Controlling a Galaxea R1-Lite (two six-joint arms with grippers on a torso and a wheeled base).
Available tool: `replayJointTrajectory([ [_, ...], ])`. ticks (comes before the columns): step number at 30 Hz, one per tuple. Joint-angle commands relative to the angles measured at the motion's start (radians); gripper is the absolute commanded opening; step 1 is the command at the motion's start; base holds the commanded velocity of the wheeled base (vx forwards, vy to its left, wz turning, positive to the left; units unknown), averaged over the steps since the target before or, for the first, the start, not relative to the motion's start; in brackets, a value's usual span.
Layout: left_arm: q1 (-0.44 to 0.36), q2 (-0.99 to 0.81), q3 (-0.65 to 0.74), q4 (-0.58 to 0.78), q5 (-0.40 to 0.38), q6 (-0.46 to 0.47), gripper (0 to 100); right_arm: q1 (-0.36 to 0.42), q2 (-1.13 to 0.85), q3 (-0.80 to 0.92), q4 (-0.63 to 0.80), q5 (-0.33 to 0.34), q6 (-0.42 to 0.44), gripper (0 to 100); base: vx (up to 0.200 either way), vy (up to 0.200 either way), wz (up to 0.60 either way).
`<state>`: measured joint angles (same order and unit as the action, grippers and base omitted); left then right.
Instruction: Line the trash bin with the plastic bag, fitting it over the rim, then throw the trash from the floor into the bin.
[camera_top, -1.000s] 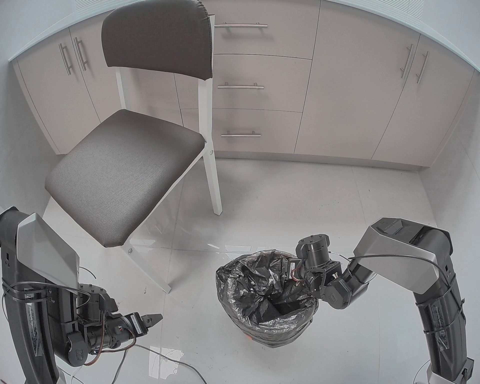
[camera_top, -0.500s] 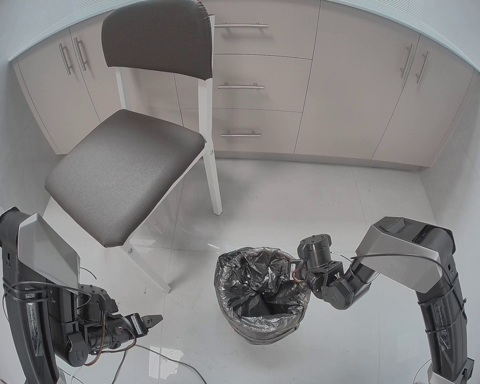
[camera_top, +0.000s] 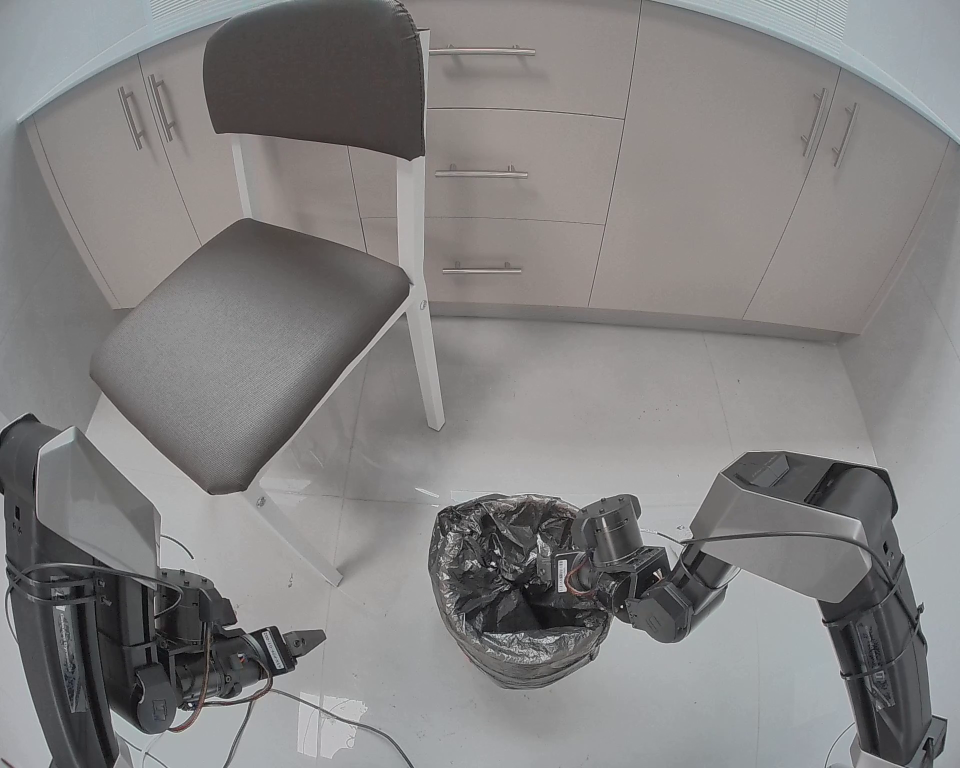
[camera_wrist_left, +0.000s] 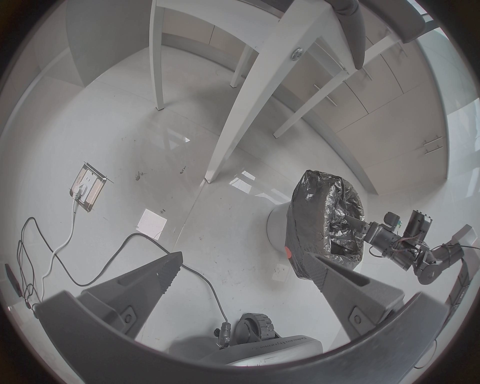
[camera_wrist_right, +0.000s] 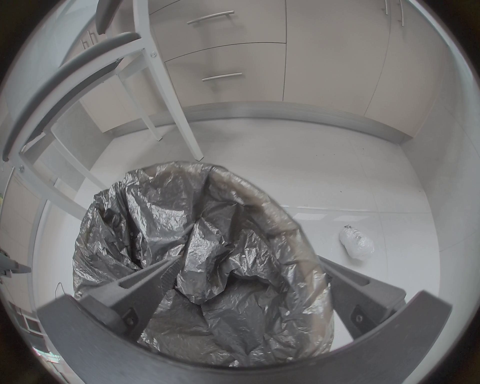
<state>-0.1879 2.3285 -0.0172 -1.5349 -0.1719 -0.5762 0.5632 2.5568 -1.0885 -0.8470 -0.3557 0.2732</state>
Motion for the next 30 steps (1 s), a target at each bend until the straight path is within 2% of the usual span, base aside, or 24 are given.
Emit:
replayJointTrajectory([
  [1,-0.001,0.002,0.017,-0.001,0.0,-0.001,100,-0.008,0.031,-0.019,0.002,-0.002,0.001,100,0.0,0.0,0.0],
  [23,-0.002,0.003,0.017,-0.001,0.002,-0.001,100,-0.069,0.031,-0.071,0.005,-0.074,0.0,100,0.0,0.0,0.0],
  [30,-0.002,0.003,0.017,-0.001,0.003,-0.001,100,-0.086,0.028,-0.074,0.005,-0.101,-0.031,100,0.0,0.0,0.0],
])
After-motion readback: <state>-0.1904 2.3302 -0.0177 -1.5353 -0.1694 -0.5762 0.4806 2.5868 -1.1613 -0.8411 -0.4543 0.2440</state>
